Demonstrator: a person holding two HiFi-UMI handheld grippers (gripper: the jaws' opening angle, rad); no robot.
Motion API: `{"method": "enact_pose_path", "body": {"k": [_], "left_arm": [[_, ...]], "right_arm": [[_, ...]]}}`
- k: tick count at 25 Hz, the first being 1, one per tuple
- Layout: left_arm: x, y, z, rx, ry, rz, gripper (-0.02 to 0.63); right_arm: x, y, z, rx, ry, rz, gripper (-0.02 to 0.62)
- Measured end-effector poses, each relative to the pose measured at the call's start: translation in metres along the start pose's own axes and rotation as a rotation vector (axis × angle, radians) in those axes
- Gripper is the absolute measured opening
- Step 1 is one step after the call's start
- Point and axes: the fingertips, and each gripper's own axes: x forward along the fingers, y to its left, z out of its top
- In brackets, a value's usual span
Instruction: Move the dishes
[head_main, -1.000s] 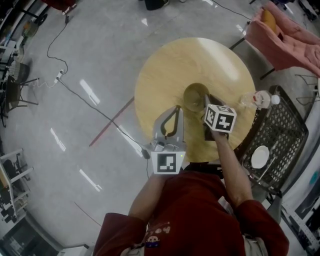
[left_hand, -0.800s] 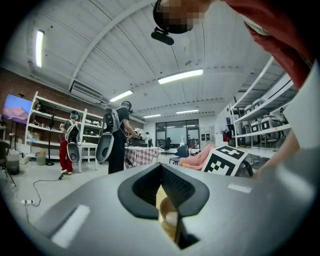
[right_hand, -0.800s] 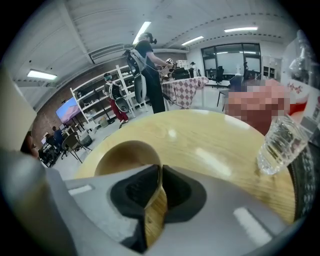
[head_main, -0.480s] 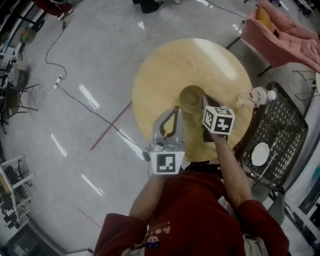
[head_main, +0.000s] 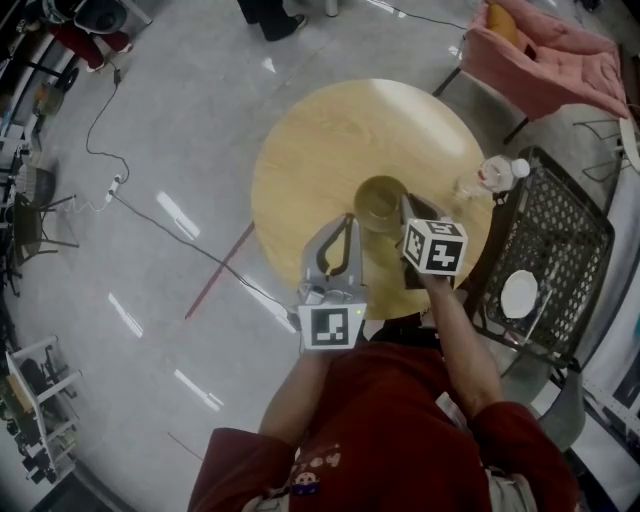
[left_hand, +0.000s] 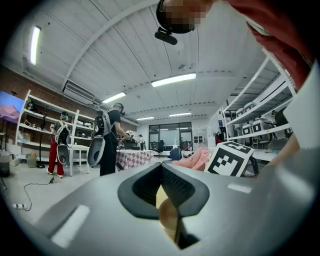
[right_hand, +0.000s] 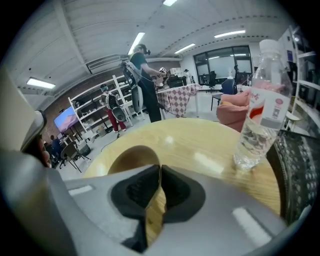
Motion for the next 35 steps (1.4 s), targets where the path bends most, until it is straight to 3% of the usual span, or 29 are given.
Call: {"method": "enact_pose_path", "body": {"k": [1, 4, 6, 10, 13, 17, 26, 35], "left_arm": [[0.001, -0.004, 0.003, 0.000, -0.007, -0.008, 0.008], [0.003, -0.014, 0.011, -0.158, -0.058, 0.026, 0.008], [0.005, -0.023, 0.016, -0.191, -0.066, 0.016, 0.008], [0.010, -0.045, 0.028, -0.176, -0.077, -0.040, 0.008], [0.016, -0.071, 0.038, -0.095, -0.072, -0.120, 0.008], [0.024, -0.108, 0.049, -0.186, -0.086, -0.162, 0.008], [0.038, -0.192, 0.079, -0.169, -0.127, -0.332, 0.008], [0.066, -0.286, 0.070, -0.159, -0.133, -0.475, 0.008]], "right_arm": [[-0.005, -0.003, 0.001, 0.008, -0.008, -0.004, 0.018], [-0.022, -0.014, 0.001, 0.028, -0.029, -0.015, 0.018], [-0.034, -0.021, 0.000, 0.039, -0.042, -0.024, 0.018], [-0.059, -0.041, -0.004, 0.079, -0.065, -0.055, 0.018], [-0.082, -0.066, -0.008, 0.118, -0.086, -0.094, 0.018], [-0.114, -0.105, -0.015, 0.177, -0.126, -0.151, 0.018], [-0.183, -0.176, -0.037, 0.298, -0.194, -0.275, 0.018], [-0.219, -0.270, -0.076, 0.415, -0.247, -0.384, 0.018]]}}
